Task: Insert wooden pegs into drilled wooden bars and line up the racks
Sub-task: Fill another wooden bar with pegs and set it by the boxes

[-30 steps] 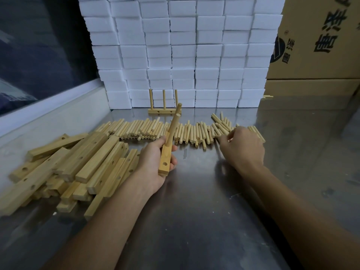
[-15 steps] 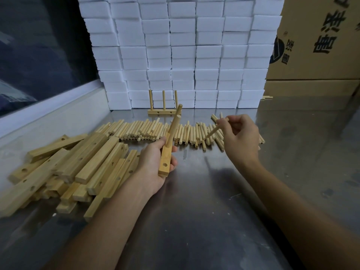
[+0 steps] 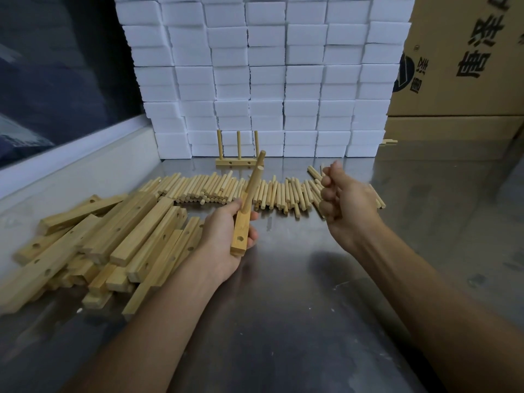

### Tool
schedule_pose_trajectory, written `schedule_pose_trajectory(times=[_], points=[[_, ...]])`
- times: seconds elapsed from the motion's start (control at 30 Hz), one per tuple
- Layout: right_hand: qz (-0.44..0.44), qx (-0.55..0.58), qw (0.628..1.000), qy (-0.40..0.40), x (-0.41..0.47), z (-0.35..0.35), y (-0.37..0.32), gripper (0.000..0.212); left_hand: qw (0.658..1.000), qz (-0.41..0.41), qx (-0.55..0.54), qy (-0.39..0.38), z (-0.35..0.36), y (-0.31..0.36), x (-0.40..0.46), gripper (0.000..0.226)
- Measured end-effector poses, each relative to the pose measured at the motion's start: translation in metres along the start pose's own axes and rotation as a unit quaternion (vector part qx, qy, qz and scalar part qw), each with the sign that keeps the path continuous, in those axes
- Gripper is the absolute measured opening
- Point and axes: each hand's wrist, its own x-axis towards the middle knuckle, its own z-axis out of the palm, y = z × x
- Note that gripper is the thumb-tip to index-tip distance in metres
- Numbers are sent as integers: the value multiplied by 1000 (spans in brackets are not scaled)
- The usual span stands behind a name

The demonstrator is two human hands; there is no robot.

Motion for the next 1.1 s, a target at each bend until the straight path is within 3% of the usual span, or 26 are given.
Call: schedule_pose_trajectory(times=[0.07,0.13,0.23,0.43,0.6,0.8,1.1], points=[[34,41,998,-16,0,1,0,23,1000,-1,-2,2,0,0,0,24],[43,-2,999,-2,0,1,2,29,1000,1,-3,4,0,0,0,24],[33,-23,999,6,-2,4,4,34,1000,5,-9,9,1,-1,1,24],[-17,-72,996,-53,-10,8,9,31,997,9,-69,23,5,-3,0,27],[-33,-134,989,-61,-17,15,18,27,992,-3,-129,-8,9,-6,-1,31],[-145,-274,942,-129,-31,24,22,20,989,-12,-146,-13,7,-7,5,35],[-194,-307,912,-191,-37,30,26,15,989,-11,-149,-13,5,-7,8,34]])
